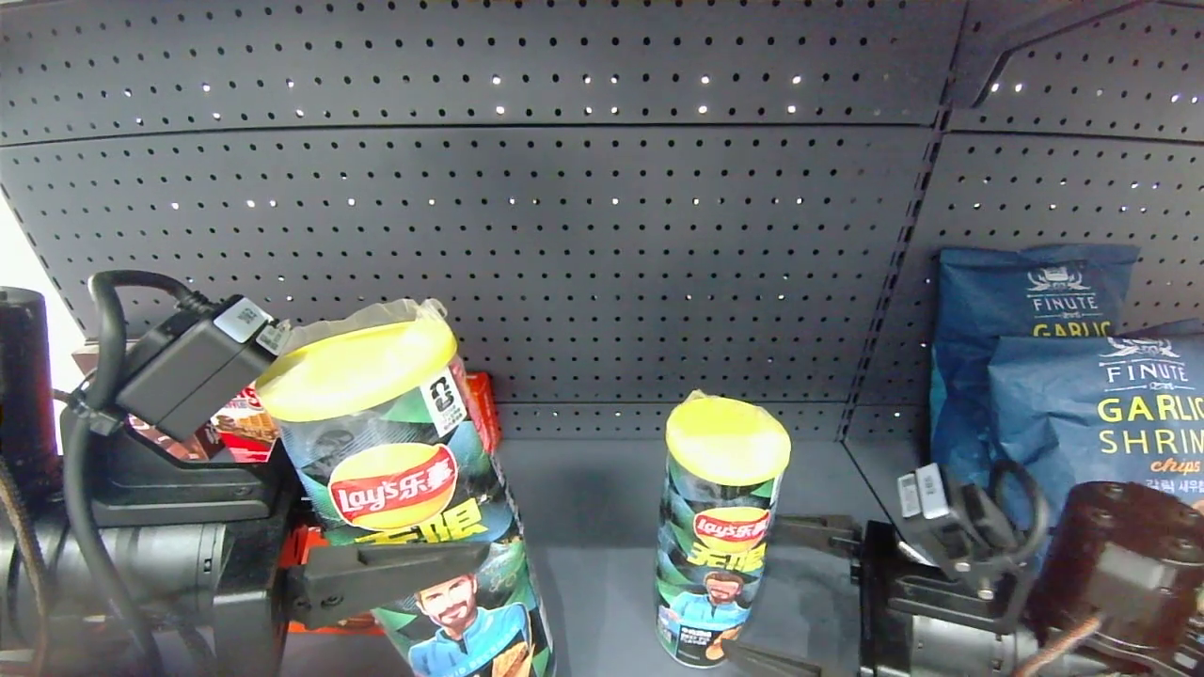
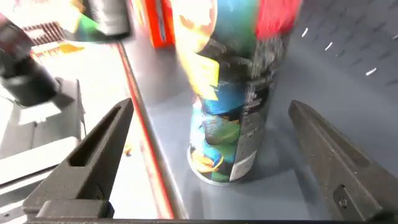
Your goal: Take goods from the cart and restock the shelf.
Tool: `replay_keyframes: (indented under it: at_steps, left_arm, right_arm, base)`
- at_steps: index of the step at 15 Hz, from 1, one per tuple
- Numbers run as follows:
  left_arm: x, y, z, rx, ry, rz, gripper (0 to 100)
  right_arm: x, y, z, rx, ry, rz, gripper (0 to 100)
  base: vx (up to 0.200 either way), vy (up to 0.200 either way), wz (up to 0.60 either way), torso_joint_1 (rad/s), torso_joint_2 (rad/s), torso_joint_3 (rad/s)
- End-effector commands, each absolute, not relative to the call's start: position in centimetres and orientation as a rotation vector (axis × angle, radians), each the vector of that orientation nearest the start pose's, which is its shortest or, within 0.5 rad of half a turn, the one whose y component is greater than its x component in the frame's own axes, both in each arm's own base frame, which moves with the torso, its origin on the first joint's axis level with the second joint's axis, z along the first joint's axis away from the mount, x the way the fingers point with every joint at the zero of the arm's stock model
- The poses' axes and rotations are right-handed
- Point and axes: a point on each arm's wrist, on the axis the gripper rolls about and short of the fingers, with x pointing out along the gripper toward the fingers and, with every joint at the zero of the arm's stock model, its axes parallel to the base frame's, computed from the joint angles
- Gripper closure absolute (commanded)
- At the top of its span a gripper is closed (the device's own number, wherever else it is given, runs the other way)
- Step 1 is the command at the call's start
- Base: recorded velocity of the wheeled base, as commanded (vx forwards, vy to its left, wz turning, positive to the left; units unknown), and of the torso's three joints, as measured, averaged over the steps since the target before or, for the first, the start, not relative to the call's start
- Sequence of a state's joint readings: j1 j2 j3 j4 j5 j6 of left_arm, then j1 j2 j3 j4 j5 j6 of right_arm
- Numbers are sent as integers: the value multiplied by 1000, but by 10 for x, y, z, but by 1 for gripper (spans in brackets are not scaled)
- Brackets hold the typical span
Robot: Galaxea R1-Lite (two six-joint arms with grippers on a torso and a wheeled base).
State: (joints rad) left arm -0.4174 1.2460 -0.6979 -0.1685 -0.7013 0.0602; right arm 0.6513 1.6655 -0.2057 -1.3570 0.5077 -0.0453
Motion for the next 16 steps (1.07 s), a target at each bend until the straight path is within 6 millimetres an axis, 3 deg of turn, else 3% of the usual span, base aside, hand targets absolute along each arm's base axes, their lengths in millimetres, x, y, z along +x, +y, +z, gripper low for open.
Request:
replay_keyframes:
  at_steps: [1,3,6,7,8,10,13,16]
  left_arm:
    - [161,-87,222,-3,360,-1116,100]
    - [161,-87,221,-4,364,-1115,100]
    - [161,-87,221,-4,365,-1114,100]
    - [161,-87,220,-3,366,-1114,100]
    - [161,-87,221,-3,364,-1114,100]
    - [162,-88,220,-2,367,-1116,100]
    - [162,-88,220,-2,368,-1117,100]
    - [161,-87,220,-1,365,-1117,100]
  right_arm:
    - [146,117,146,-41,-31,1119,0]
    - [135,83,168,-45,-121,982,0]
    - [103,55,182,-40,-150,786,0]
    - [86,45,177,-33,-132,696,0]
    - [85,45,176,-33,-132,690,0]
    - [60,18,154,-44,-133,449,0]
    - [32,9,146,-39,-169,341,0]
    - [-5,4,113,-38,-123,234,0]
  base:
    - [0,0,0,0,0,0]
    - [0,0,0,0,0,0]
    - [0,0,0,0,0,0]
    - [0,0,0,0,0,0]
    - [0,0,0,0,0,0]
    - [0,0,0,0,0,0]
    - [0,0,0,0,0,0]
    - [0,0,0,0,0,0]
